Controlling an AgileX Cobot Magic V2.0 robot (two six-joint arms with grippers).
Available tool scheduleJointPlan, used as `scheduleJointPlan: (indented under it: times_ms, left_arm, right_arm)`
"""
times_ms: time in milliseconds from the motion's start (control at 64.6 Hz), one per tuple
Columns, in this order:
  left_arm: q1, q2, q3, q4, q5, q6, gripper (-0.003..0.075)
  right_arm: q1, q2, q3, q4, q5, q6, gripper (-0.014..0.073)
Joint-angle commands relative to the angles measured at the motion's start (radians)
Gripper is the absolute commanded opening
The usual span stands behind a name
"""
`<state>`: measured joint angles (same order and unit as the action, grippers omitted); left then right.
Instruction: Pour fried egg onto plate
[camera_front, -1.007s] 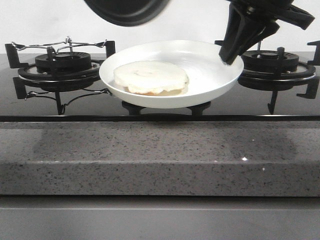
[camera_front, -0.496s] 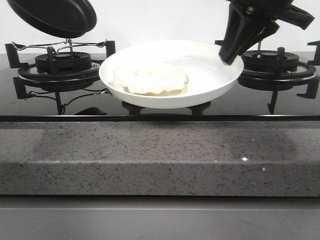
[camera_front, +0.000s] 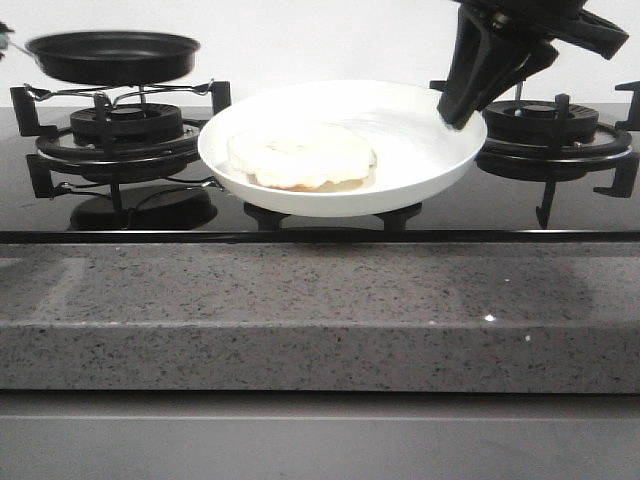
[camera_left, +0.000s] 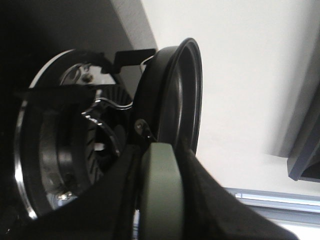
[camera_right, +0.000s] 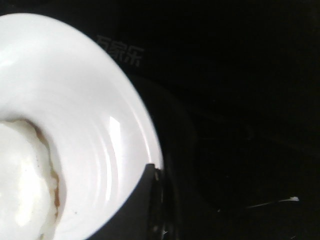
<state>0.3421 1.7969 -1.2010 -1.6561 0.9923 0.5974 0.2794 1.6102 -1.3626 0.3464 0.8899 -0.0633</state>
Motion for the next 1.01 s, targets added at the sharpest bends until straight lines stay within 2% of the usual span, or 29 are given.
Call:
scheduleJointPlan:
  times_ms: [0, 170, 279, 403, 465, 542, 774, 991]
  left_arm:
    - [0.002, -0.026, -0.035, -0.098, 0.091, -0.004, -0.0019]
    - [0.002, -0.02, -0.035, -0.082, 0.094, -0.004, 0.0007]
    - [0.002, -0.02, -0.035, -0.082, 0.09, -0.004, 0.0135]
    - [0.002, -0.02, -0.035, -0.082, 0.089, -0.004, 0.0367]
    - [0.002, -0.02, -0.035, -0.082, 0.089, -0.004, 0.0459]
    - [0.002, -0.02, -0.035, -0.082, 0.089, -0.004, 0.0531]
    - [0.034, -0.026, -0.035, -0.079, 0.109, -0.004, 0.0547]
    - [0.131, -0.037, -0.035, -0.078, 0.17, -0.004, 0.0547]
  right_arm:
    - [0.0, -0.045, -0.026, 0.023, -0.041, -0.006, -0.0068]
    - [0.0, -0.045, -0.026, 0.023, -0.041, -0.006, -0.0068]
    - [0.0, -0.045, -0.026, 0.023, -0.041, -0.006, -0.0068]
    - [0.0, -0.045, -0.026, 0.023, -0.041, -0.006, -0.0068]
    - [0.0, -0.045, -0.026, 0.023, -0.041, -0.006, -0.0068]
    - [0.0, -0.045, -0.026, 0.023, -0.041, -0.006, -0.0068]
    - [0.0, -0.045, -0.026, 0.023, -0.041, -0.006, -0.0068]
    - [0.0, -0.045, -0.026, 0.023, -0.041, -0.006, -0.0068]
